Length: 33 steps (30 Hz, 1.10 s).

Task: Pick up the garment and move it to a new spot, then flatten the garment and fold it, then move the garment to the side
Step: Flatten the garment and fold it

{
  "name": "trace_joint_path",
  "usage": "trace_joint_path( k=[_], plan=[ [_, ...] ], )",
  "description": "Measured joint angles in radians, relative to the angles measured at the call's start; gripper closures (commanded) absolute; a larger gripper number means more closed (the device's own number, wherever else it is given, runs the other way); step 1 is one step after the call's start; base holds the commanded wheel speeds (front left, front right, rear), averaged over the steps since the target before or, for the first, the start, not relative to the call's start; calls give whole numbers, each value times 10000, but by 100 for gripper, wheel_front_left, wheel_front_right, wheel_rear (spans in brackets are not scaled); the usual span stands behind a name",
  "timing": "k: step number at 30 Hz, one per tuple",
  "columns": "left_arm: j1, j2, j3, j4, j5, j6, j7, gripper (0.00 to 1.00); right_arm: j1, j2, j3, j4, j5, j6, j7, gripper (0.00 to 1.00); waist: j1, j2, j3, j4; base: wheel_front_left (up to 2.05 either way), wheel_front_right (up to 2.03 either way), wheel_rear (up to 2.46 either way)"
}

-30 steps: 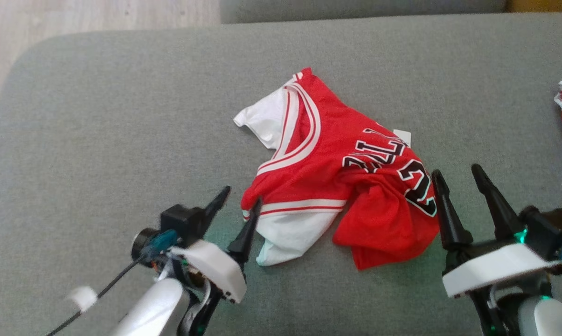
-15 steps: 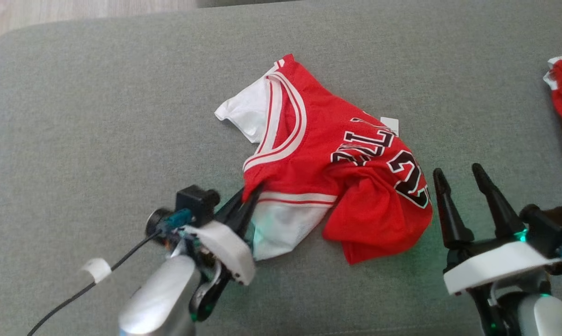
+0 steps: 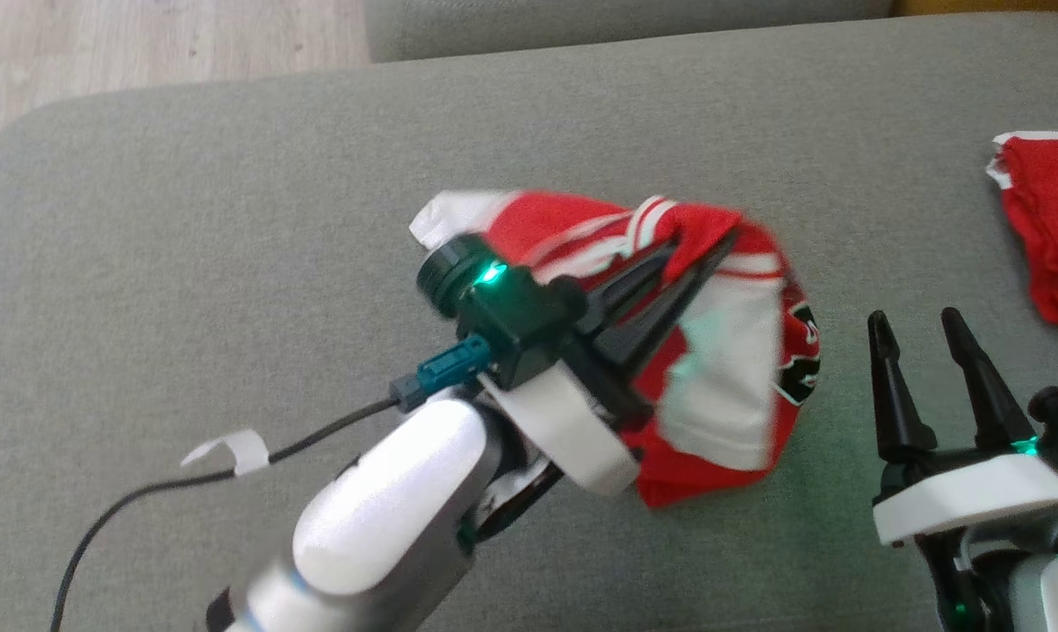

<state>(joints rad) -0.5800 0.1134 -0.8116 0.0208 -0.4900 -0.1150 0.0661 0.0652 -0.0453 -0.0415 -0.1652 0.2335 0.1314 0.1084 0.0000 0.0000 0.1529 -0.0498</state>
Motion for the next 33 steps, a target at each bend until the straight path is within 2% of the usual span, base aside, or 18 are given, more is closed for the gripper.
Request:
trace_joint_path(
  k=[4, 6, 7, 10, 13, 16, 17, 22, 26, 29, 30, 31, 33],
  plan=[
    [-744, -240, 46, -497, 151, 15, 29, 100, 72, 0, -119, 21, 188, 0, 0, 0, -1, 0, -167, -138, 0, 0, 0],
    [-1105, -268, 299, -625, 245, 211, 17, 100, 82, 0, -180, 65, 249, 0, 0, 0, 0, 0, -224, -166, 0, 0, 0],
    [-1402, -211, 815, -696, 337, 500, -63, 100, 85, 0, -245, 82, 326, 0, 0, 0, 0, 0, -262, -161, 0, 0, 0],
    [-1631, 247, 1724, -840, 378, 984, -31, 100, 98, 2, -282, 94, 428, 0, 0, 0, -1, 0, -277, -116, 0, 0, 0],
    [-1447, 1062, 2589, -796, 219, 1404, 307, 100, 107, 2, -284, 111, 489, 0, 0, 0, 0, 0, -236, -48, 0, 0, 0],
    [-582, 1776, 3428, -483, -209, 1893, 562, 100, 110, 2, -286, 165, 569, 0, 0, 0, 0, 0, -177, 33, 0, 0, 0],
    [-582, 1776, 3428, -483, -209, 1893, 562, 100, 110, 2, -286, 165, 569, 0, 0, 0, 0, 0, -177, 33, 0, 0, 0],
    [1856, 2366, 4345, 832, -1175, 2366, 640, 100, 105, 4, -240, 207, 648, 0, 0, 0, 1, 0, 25, 202, 0, 0, 0],
    [3395, 2380, 4847, 1697, -1783, 2485, 217, 100, 81, 4, -203, 224, 646, 0, 4, 0, 0, 0, 147, 325, 0, 0, 0],
    [3968, 2291, 5001, 2104, -2109, 2472, -186, 100, 81, 4, -217, 207, 627, 0, 27, 0, 0, 0, 196, 462, 0, 0, 0],
    [4062, 2213, 5022, 2226, -2150, 2454, -345, 62, 81, 4, -209, 182, 562, 0, 36, 0, 0, 0, 206, 519, 0, 0, 0],
    [4099, 2132, 5026, 2355, -2148, 2408, -479, 0, 80, 4, -188, 144, 518, 0, 59, 0, 0, 0, 210, 578, 0, 0, 0],
    [4114, 1975, 5026, 2500, -2144, 2349, -878, 0, 79, 4, -98, 42, 382, 0, 61, 0, 0, 0, 201, 680, 0, 0, 0]
  ],
)
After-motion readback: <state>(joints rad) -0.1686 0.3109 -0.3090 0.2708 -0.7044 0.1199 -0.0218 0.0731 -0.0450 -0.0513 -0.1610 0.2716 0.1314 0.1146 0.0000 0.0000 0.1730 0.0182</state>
